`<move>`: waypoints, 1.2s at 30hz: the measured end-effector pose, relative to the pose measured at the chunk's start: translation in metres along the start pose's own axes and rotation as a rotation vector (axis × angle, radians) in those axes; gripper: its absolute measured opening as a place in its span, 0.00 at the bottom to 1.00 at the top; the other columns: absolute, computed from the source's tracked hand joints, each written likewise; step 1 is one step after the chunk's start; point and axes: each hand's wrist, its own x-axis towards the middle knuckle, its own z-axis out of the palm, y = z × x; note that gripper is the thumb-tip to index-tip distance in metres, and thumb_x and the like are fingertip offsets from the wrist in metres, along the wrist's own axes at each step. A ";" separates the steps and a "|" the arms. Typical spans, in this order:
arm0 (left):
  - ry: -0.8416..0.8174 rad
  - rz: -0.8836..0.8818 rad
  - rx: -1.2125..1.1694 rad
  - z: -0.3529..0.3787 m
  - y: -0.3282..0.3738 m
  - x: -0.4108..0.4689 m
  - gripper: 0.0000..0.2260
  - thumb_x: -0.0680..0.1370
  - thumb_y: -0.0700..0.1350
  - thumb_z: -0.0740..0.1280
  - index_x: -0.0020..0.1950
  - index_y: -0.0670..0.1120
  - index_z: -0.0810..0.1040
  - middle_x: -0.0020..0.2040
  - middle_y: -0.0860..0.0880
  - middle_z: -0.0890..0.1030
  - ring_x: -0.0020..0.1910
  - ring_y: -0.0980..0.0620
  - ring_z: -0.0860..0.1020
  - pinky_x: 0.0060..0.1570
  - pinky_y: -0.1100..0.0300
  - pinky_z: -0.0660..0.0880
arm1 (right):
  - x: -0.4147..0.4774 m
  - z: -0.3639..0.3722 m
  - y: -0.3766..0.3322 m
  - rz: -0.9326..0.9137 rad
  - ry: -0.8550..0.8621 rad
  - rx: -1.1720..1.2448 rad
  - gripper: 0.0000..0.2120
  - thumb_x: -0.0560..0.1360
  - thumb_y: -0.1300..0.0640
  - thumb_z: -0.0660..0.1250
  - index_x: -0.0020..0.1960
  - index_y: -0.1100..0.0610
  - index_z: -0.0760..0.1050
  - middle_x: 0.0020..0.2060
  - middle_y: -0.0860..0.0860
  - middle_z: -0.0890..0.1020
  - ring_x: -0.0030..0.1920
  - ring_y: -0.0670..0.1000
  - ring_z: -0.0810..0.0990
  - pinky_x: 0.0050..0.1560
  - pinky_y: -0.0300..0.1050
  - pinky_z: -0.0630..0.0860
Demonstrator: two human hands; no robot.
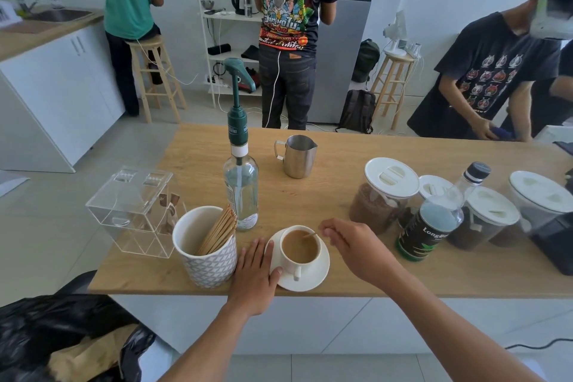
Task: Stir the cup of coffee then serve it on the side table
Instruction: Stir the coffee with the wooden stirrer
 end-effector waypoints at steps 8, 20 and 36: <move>-0.005 0.000 -0.022 0.000 0.000 0.001 0.28 0.83 0.57 0.43 0.80 0.48 0.39 0.82 0.49 0.41 0.79 0.51 0.36 0.76 0.53 0.33 | -0.013 0.001 0.001 0.070 -0.119 0.073 0.10 0.81 0.54 0.60 0.53 0.49 0.80 0.40 0.44 0.84 0.42 0.41 0.82 0.46 0.40 0.79; -0.044 0.029 -0.087 -0.006 0.000 -0.005 0.28 0.84 0.56 0.43 0.80 0.48 0.38 0.82 0.49 0.41 0.79 0.51 0.37 0.76 0.54 0.34 | -0.045 -0.007 0.001 0.163 0.014 0.223 0.15 0.81 0.58 0.62 0.49 0.36 0.77 0.40 0.44 0.85 0.40 0.43 0.82 0.43 0.34 0.79; -0.149 0.021 -0.139 -0.018 0.003 -0.039 0.29 0.84 0.55 0.46 0.80 0.42 0.41 0.81 0.46 0.41 0.79 0.51 0.38 0.76 0.55 0.36 | -0.114 0.052 -0.007 0.448 0.065 0.313 0.11 0.82 0.59 0.61 0.59 0.51 0.80 0.40 0.46 0.86 0.41 0.40 0.85 0.46 0.33 0.79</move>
